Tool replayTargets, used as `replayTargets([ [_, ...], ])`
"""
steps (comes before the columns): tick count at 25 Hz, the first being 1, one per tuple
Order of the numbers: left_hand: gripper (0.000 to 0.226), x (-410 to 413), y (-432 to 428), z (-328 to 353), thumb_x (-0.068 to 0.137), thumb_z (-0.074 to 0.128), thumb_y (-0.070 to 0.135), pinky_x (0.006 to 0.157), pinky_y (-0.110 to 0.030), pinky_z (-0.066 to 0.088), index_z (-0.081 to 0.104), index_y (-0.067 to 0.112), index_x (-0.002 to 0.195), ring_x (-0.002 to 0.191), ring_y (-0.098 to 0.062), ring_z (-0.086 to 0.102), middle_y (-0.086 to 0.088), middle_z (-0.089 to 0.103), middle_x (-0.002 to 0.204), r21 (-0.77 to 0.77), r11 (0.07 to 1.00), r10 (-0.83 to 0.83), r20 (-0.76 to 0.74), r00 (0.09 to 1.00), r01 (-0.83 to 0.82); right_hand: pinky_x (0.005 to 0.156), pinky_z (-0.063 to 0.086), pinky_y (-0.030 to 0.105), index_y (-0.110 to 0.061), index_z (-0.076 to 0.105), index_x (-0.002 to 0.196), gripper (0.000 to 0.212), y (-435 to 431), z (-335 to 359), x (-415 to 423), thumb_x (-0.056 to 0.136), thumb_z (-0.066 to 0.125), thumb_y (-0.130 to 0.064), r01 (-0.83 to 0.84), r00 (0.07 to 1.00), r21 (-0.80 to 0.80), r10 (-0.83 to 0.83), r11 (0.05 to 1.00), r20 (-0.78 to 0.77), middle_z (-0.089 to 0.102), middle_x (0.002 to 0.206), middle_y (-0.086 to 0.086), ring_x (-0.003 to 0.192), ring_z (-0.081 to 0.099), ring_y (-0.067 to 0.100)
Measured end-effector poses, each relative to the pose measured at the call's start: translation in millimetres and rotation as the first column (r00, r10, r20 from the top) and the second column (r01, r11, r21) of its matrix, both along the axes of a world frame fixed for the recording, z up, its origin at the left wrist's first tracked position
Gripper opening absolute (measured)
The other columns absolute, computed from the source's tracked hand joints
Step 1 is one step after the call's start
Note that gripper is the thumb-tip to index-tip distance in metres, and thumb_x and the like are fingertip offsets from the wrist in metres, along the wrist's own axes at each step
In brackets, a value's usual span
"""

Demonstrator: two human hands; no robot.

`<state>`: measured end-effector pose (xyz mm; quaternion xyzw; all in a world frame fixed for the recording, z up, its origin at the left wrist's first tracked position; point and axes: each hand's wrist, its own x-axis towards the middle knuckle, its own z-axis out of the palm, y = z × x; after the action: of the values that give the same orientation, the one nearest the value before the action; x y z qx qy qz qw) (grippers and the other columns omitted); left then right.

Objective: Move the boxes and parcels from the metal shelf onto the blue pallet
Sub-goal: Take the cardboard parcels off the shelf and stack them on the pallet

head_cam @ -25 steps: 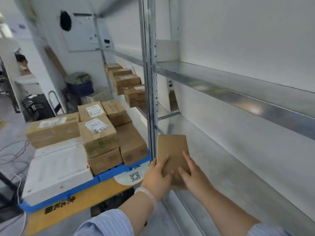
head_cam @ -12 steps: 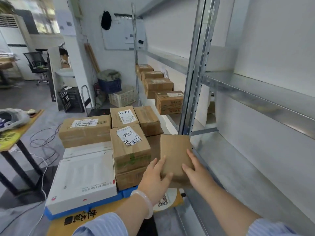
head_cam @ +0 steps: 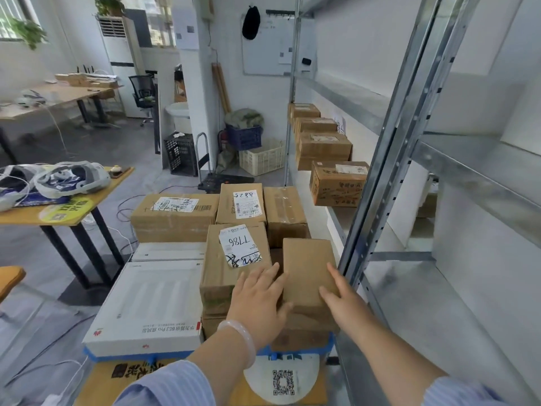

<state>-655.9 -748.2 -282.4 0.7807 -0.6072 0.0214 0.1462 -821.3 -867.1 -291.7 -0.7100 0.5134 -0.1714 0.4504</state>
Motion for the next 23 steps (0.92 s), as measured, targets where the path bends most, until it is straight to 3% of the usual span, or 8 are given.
replayTargets([
  [4,0.065,-2,-4,-13,0.089,0.024,0.062,0.116,-0.041,-0.007,0.017,0.039,0.149,0.145,-0.015,0.007,0.014,0.016,0.158,0.038,0.999,0.034,0.066,0.997,-0.037,0.099,0.037,0.038,-0.059,0.012,0.143,0.061,-23,-2,13,0.094,0.047,-0.052,-0.079,0.997,0.005,0.079,0.997,0.013,0.026,0.154,-0.009,0.133,0.035,0.02],
  [12,0.067,-1,-2,-20,0.088,0.025,0.061,0.115,-0.04,-0.009,0.016,0.037,0.15,0.144,-0.017,0.008,0.012,0.015,0.159,0.038,0.998,0.043,0.129,0.991,-0.048,0.091,0.03,0.029,-0.057,0.009,0.144,0.061,-35,-5,30,0.095,0.044,-0.055,-0.187,0.982,-0.049,0.186,0.981,-0.024,0.025,0.154,-0.011,0.134,0.032,0.017],
  [20,0.065,-3,-8,-9,0.091,0.03,0.06,0.116,-0.045,-0.002,0.014,0.039,0.15,0.145,-0.019,0.007,0.011,0.014,0.159,0.04,0.999,0.03,0.078,0.996,-0.033,0.107,0.025,0.033,-0.046,0.014,0.149,0.069,-20,0,-1,0.091,0.049,-0.059,-0.167,0.986,-0.21,0.165,0.963,-0.029,0.023,0.155,-0.011,0.139,0.023,0.01],
  [23,0.065,-15,-10,0,0.092,0.032,0.058,0.116,-0.047,0.0,0.008,0.041,0.15,0.145,-0.019,0.006,0.009,0.009,0.16,0.03,0.997,-0.066,0.061,0.996,0.065,0.11,0.026,0.034,-0.045,0.018,0.148,0.069,1,2,-33,0.09,0.052,-0.056,-0.072,0.994,-0.335,0.041,0.939,-0.099,0.023,0.156,-0.011,0.142,0.022,0.011],
])
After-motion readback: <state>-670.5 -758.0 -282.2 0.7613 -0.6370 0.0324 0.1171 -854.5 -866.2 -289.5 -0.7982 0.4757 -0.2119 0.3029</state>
